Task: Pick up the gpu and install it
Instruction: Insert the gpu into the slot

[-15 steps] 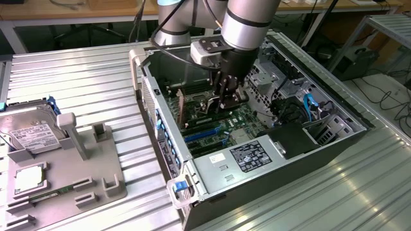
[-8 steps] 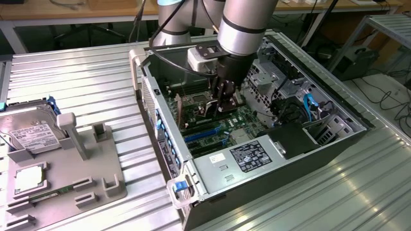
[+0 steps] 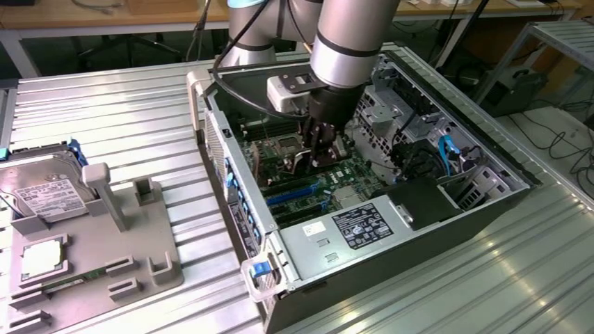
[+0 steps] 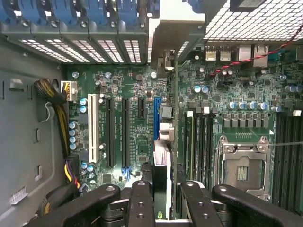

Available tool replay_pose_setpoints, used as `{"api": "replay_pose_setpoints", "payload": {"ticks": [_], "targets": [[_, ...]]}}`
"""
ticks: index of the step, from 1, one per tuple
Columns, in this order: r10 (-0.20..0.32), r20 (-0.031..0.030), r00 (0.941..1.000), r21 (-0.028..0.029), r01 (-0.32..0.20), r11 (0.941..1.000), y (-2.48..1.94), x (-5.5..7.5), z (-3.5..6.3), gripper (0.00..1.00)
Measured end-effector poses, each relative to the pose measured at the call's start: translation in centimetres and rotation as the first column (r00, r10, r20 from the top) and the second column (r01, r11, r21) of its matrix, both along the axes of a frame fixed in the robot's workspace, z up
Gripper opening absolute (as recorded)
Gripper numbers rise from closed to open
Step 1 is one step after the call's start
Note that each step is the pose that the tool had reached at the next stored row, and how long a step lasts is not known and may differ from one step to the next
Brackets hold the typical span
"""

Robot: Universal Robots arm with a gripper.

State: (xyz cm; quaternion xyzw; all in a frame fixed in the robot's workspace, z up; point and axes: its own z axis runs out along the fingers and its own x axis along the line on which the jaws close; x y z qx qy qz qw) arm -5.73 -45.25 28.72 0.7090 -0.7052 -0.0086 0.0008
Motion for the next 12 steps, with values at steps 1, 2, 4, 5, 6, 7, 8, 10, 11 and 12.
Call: {"api": "replay_pose_setpoints", "payload": {"ticks": [1, 2, 4, 5, 6, 7, 8, 10, 11, 12], "targets": [[0.0, 0.0001, 1.0, 0.0002, 0.0, 1.0, -0.14, 0.0, -0.07, 0.27], [0.0, 0.0001, 1.0, 0.0001, 0.0, 1.0, -0.27, 0.0, -0.12, 0.27], [0.0, 0.0001, 1.0, 0.0003, 0.0, 1.0, -0.41, 0.0, -0.27, 0.27], [0.0, 0.0001, 1.0, 0.0003, 0.0, 1.0, -0.41, -0.1, -0.35, 0.27], [0.0, 0.0003, 1.0, 0.0002, 0.0, 1.0, -0.42, -0.2, -0.4, 0.27], [0.0, 0.0005, 1.0, 0.0001, 0.0, 1.0, -0.42, -0.3, -0.46, 0.27], [0.0, 0.0006, 1.0, 0.0001, 0.0, 1.0, -0.42, -0.5, -0.52, 0.27], [0.0, 0.0007, 1.0, 0.0002, 0.0, 1.0, -0.42, -0.6, -0.78, 0.27], [0.0, 0.0007, 1.0, 0.0002, 0.0, 1.0, -0.45, -0.6, -1.09, 0.27], [0.0, 0.0007, 1.0, 0.0002, 0.0, 1.0, -0.46, -0.6, -1.34, 0.27]]}}
